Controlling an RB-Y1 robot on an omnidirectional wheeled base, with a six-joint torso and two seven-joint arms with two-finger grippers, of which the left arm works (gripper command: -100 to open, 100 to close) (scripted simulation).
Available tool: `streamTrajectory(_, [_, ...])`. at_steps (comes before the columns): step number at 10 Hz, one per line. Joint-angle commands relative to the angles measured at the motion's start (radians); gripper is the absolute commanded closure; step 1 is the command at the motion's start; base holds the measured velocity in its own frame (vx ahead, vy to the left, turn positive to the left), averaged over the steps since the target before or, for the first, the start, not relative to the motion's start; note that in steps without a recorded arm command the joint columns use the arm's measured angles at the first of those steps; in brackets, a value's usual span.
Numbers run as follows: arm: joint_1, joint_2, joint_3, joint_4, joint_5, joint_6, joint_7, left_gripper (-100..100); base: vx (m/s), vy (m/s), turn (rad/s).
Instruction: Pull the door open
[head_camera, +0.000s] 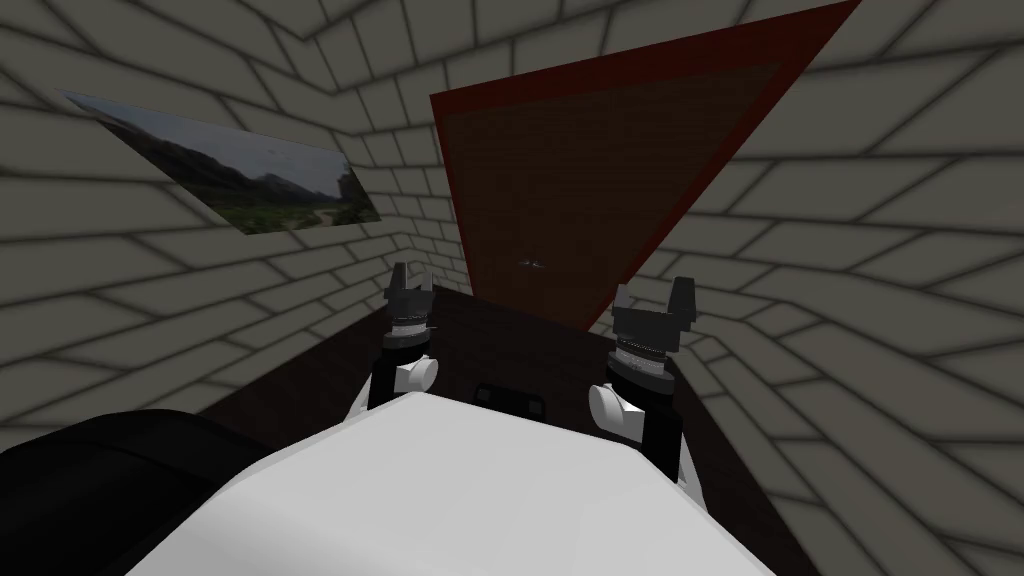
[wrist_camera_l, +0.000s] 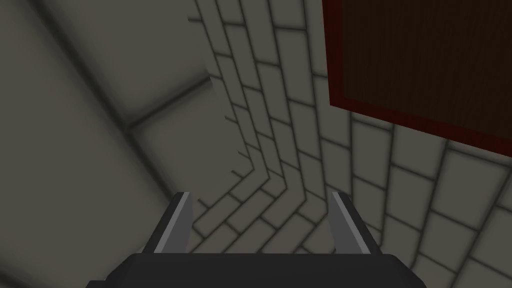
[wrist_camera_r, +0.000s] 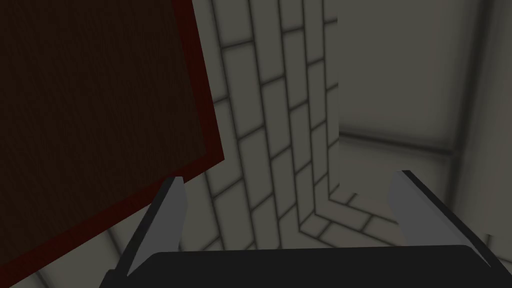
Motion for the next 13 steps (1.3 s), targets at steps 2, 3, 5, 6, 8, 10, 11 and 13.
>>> streamTrajectory(2, [-0.005, 0.013, 0.002, 0.044, 0.002, -0.011, 0.006, -100, 0.151, -0.027, -0.068])
streamTrajectory(3, [-0.007, 0.018, 0.003, 0.062, 0.002, -0.016, 0.009, -100, 0.209, -0.027, -0.051])
streamTrajectory(5, [-0.011, 0.028, 0.005, 0.096, 0.004, -0.025, 0.014, -100, 0.157, -0.018, -0.056])
streamTrajectory(6, [-0.014, 0.034, 0.007, 0.122, 0.005, -0.031, 0.018, -100, 0.14, -0.021, -0.073])
streamTrajectory(8, [-0.019, 0.045, 0.009, 0.166, 0.006, -0.042, 0.024, -100, 0.166, -0.037, -0.074])
streamTrajectory(10, [-0.022, 0.052, 0.011, 0.198, 0.008, -0.051, 0.029, -100, 0.108, -0.012, -0.044])
streamTrajectory(11, [-0.026, 0.06, 0.013, 0.231, 0.009, -0.059, 0.034, -100, 0.109, -0.028, -0.088])
streamTrajectory(13, [-0.03, 0.068, 0.015, 0.268, 0.01, -0.068, 0.039, -100, 0.115, -0.014, -0.073])
